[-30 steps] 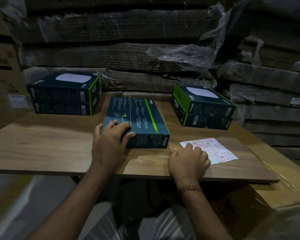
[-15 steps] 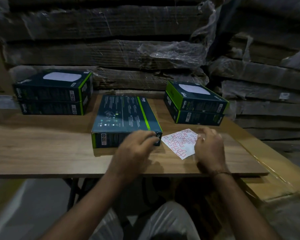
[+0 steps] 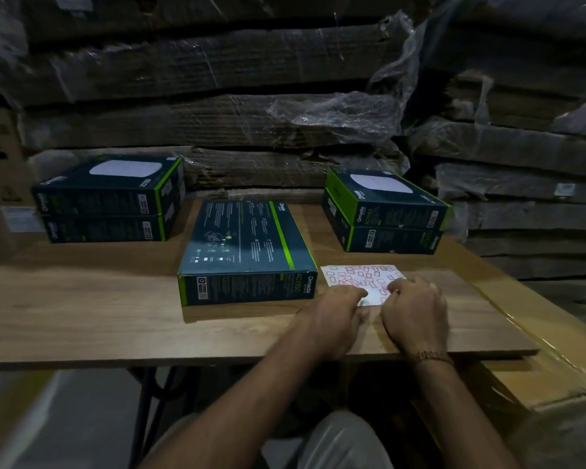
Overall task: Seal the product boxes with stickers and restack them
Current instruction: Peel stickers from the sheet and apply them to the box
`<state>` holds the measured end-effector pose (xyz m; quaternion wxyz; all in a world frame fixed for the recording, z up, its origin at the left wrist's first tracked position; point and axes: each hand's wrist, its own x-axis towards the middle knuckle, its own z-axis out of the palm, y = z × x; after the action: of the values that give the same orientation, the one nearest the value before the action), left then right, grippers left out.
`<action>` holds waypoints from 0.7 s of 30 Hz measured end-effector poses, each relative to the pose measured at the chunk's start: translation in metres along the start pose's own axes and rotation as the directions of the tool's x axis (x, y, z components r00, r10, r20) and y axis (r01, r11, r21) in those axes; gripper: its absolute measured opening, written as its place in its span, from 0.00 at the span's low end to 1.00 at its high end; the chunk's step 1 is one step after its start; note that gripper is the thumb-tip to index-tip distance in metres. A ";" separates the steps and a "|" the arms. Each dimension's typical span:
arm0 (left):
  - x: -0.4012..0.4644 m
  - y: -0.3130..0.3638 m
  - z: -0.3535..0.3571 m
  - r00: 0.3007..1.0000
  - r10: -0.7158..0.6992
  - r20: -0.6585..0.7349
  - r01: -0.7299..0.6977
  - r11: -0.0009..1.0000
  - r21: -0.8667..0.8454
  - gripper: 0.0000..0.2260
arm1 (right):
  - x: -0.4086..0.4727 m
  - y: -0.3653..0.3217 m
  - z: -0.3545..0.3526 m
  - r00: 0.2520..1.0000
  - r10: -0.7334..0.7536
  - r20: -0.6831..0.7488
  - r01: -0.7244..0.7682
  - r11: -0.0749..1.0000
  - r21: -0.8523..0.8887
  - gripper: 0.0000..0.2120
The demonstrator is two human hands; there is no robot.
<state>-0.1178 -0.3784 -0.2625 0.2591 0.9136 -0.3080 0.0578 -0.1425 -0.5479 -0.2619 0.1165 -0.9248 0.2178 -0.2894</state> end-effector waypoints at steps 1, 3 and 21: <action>-0.001 0.000 0.000 1.000 -0.006 -0.008 0.006 1.000 -0.011 0.21 | -0.001 0.000 0.000 1.000 0.002 -0.002 -0.002 1.000 -0.004 0.16; -0.001 -0.002 -0.001 0.999 -0.018 -0.042 0.016 0.998 -0.054 0.20 | -0.002 -0.001 -0.001 1.000 0.008 0.004 -0.008 1.000 -0.007 0.15; -0.004 -0.010 -0.003 0.988 -0.067 -0.141 0.041 0.983 -0.181 0.31 | 0.000 0.000 -0.002 0.995 -0.101 0.016 0.098 0.983 0.153 0.19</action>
<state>-0.1151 -0.3682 -0.2651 0.3629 0.8881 -0.2672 0.0902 -0.1433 -0.5486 -0.2602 0.1747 -0.9262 0.1471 -0.2999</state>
